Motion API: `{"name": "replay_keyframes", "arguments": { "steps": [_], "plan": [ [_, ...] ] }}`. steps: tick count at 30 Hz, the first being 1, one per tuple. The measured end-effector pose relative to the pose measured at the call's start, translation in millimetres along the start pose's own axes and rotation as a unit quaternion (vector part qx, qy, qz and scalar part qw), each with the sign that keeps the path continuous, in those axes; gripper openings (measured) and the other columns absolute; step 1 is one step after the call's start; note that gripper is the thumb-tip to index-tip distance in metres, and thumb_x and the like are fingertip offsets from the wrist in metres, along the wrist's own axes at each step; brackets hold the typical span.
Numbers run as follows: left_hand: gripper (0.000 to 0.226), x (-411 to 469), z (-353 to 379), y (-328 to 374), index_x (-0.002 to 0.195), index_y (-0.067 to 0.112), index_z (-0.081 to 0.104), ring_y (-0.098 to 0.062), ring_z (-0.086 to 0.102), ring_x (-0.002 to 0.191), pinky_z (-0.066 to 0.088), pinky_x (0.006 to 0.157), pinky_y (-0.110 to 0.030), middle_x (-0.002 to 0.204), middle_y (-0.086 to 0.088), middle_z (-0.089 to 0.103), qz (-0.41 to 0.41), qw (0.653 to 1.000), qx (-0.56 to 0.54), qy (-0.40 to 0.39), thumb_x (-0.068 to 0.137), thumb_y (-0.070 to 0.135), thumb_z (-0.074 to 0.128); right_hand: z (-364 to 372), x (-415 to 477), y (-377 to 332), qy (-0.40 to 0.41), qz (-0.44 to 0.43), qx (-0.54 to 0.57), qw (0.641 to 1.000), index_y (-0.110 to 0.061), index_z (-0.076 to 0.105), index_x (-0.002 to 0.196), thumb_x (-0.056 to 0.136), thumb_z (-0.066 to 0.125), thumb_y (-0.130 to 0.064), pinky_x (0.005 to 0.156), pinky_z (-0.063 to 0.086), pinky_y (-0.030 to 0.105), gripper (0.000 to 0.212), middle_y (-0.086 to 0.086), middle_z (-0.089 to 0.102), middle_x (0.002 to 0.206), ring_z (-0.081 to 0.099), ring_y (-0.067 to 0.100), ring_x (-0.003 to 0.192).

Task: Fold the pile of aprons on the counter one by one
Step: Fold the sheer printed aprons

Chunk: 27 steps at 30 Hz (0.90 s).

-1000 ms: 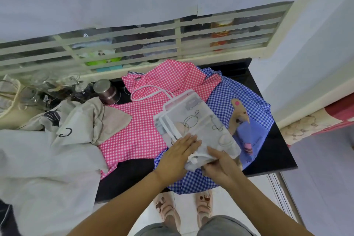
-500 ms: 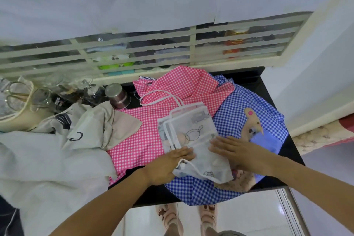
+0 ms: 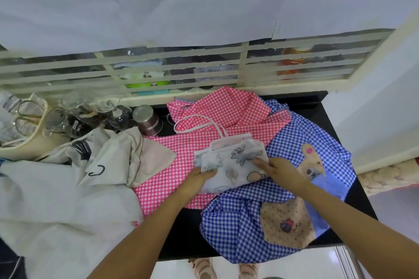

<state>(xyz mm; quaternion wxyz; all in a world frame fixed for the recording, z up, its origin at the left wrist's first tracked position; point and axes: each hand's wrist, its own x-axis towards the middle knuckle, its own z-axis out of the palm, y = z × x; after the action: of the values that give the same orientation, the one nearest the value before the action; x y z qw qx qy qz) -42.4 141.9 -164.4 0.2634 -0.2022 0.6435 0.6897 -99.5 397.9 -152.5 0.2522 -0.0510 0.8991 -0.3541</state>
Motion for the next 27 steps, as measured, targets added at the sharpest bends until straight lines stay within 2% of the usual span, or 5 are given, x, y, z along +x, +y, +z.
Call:
{"name": "replay_keyframes", "arguments": {
  "steps": [8, 11, 16, 21, 27],
  "plan": [
    [0.035, 22.1, 6.6, -5.8, 0.072, 0.009, 0.067, -0.016, 0.063, 0.062, 0.05, 0.054, -0.017, 0.069, -0.004, 0.068, -0.014, 0.976, 0.038, 0.213, 0.091, 0.037, 0.061, 22.0, 32.9, -20.0, 0.068, 0.026, -0.263, 0.962, -0.017, 0.053, 0.127, 0.085, -0.014, -0.058, 0.046, 0.032, 0.027, 0.089, 0.001, 0.046, 0.071, 0.039, 0.014, 0.055],
    [0.052, 27.9, 10.2, -4.7, 0.055, 0.008, 0.053, -0.014, 0.049, 0.049, 0.039, 0.041, -0.019, 0.054, -0.004, 0.054, -0.028, 0.954, 0.096, 0.284, 0.094, 0.043, 0.054, 28.4, 51.4, -20.6, 0.048, 0.093, -0.325, 0.94, -0.021, 0.038, 0.141, 0.1, 0.022, -0.047, 0.045, 0.031, 0.029, 0.051, -0.002, 0.036, 0.073, 0.038, 0.013, 0.058],
    [0.054, 44.1, 3.5, 1.8, 0.073, 0.0, 0.062, -0.029, 0.062, 0.075, 0.053, 0.071, -0.035, 0.077, -0.015, 0.064, -0.086, 0.944, 0.109, 0.298, 0.097, 0.046, 0.047, 21.0, 59.0, -33.8, 0.088, 0.174, -0.016, 0.981, -0.003, 0.053, 0.114, 0.088, 0.052, -0.058, 0.066, 0.043, 0.032, 0.06, 0.01, 0.058, 0.095, 0.059, 0.026, 0.088],
    [0.058, 40.3, 0.8, 11.4, 0.116, -0.01, 0.059, -0.032, 0.06, 0.103, 0.047, 0.095, -0.035, 0.12, -0.023, 0.062, -0.12, 0.95, 0.099, 0.269, 0.1, 0.043, 0.041, 12.1, 48.9, -53.3, 0.039, 0.209, 0.314, 0.925, 0.001, 0.06, 0.116, 0.077, 0.079, -0.031, 0.07, 0.054, 0.03, 0.054, 0.012, 0.065, 0.109, 0.062, 0.024, 0.086],
    [0.05, 5.8, -16.3, 48.9, 0.102, -0.001, 0.064, -0.026, 0.065, 0.085, 0.053, 0.086, -0.031, 0.102, -0.017, 0.068, -0.134, 0.938, 0.281, 0.153, 0.094, 0.047, 0.052, -2.8, 17.9, -68.8, -0.029, 0.095, 0.277, 0.956, -0.008, 0.068, 0.106, 0.08, 0.075, -0.022, 0.066, 0.057, 0.025, 0.03, 0.004, 0.072, 0.095, 0.069, 0.019, 0.081]
  ]
}}
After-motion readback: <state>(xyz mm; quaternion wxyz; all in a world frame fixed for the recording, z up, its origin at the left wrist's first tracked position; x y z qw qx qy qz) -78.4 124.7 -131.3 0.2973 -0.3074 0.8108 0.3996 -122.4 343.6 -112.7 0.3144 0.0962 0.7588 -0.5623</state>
